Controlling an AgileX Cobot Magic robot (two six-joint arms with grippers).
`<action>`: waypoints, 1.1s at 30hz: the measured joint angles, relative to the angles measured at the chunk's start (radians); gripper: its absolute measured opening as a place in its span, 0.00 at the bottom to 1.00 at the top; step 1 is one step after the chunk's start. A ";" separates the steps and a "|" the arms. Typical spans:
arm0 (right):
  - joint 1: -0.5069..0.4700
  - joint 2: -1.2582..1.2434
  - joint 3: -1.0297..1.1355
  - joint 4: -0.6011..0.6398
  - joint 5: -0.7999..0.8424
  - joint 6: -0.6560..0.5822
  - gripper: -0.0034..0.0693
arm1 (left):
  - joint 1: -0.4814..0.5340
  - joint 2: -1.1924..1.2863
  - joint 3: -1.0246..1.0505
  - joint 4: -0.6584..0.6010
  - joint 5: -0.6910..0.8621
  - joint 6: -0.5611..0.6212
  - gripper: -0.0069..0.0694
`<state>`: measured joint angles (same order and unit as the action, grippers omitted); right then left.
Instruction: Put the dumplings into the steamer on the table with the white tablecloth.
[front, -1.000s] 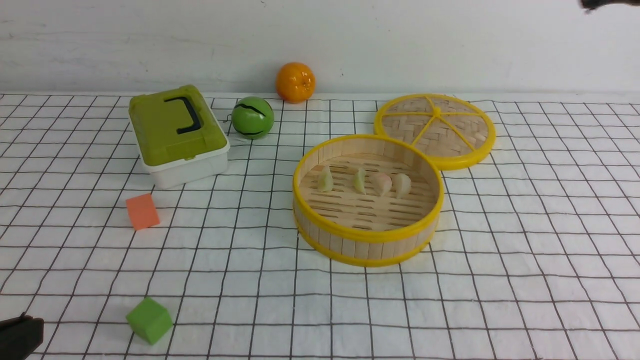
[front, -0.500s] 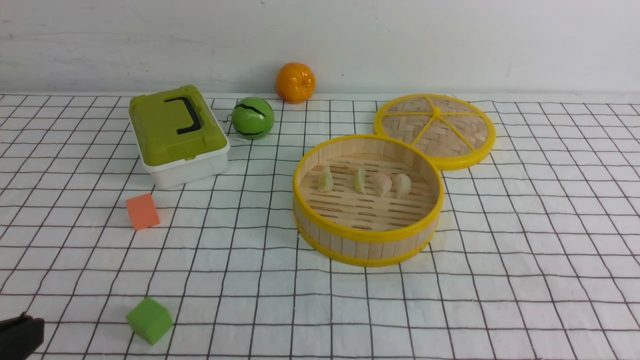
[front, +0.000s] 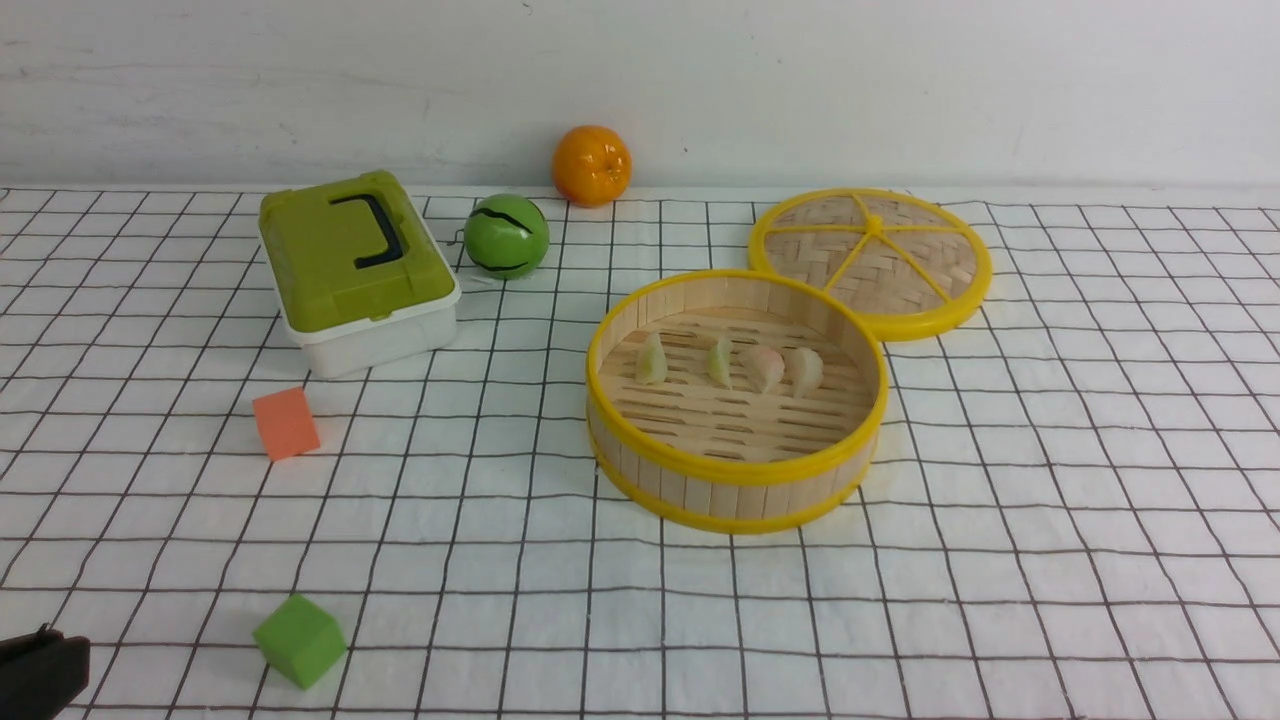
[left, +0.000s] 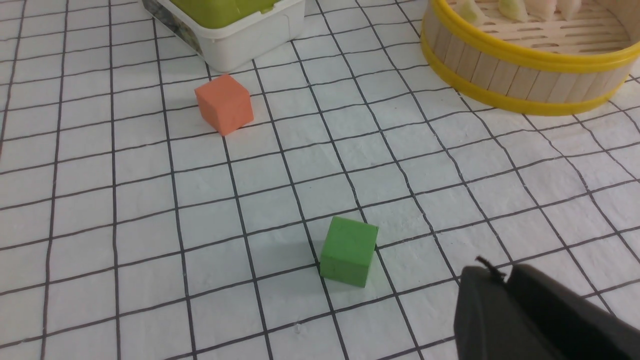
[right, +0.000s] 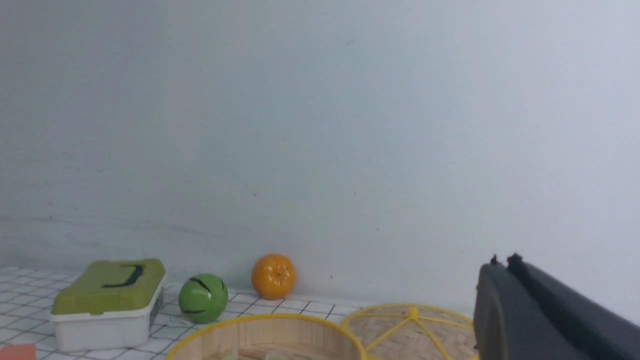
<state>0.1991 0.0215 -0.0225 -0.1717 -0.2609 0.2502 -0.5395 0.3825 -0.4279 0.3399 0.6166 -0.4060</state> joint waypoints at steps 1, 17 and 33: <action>0.000 0.000 0.000 0.000 0.006 0.000 0.04 | 0.000 0.000 0.000 0.000 0.000 0.000 0.17; -0.095 -0.031 0.048 0.081 0.235 -0.004 0.05 | 0.000 0.000 0.000 0.000 0.001 0.000 0.18; -0.192 -0.032 0.046 0.256 0.623 -0.207 0.07 | 0.000 0.000 0.000 0.000 0.000 0.000 0.20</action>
<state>0.0069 -0.0109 0.0234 0.0841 0.3625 0.0435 -0.5395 0.3825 -0.4279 0.3399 0.6168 -0.4060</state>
